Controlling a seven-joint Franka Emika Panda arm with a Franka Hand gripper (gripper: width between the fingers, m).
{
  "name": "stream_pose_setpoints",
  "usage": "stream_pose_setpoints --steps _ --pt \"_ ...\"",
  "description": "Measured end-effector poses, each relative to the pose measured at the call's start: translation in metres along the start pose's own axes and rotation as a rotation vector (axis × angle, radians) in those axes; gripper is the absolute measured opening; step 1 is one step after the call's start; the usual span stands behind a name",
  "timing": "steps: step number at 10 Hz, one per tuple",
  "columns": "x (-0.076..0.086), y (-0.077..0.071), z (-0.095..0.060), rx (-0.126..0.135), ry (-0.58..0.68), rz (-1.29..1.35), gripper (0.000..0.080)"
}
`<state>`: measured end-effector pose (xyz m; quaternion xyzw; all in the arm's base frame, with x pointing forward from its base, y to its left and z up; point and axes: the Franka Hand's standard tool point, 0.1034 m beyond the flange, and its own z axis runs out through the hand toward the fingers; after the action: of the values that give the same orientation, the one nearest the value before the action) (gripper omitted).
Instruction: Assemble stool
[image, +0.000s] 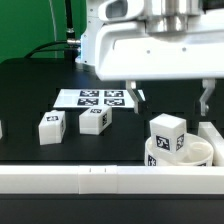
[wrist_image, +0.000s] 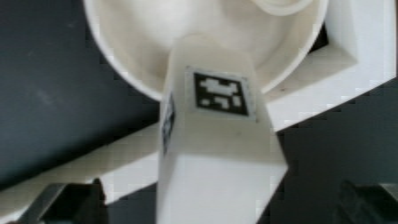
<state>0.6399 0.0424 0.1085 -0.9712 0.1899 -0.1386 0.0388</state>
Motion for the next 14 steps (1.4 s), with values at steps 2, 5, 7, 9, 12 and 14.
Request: stream_pose_setpoints --steps 2,5,7,9,12,14 --pt "0.002 0.026 -0.021 -0.005 -0.001 -0.096 0.0649" --pt "0.001 0.030 -0.022 -0.008 -0.003 -0.095 0.0648" --pt "0.001 0.030 -0.021 -0.008 -0.003 -0.095 0.0648" --pt "-0.008 0.048 -0.015 -0.023 -0.008 -0.129 0.0648" --pt "-0.031 0.114 -0.001 -0.063 -0.056 -0.160 0.0648" --pt "-0.039 0.137 0.012 -0.076 -0.081 -0.138 0.0648"
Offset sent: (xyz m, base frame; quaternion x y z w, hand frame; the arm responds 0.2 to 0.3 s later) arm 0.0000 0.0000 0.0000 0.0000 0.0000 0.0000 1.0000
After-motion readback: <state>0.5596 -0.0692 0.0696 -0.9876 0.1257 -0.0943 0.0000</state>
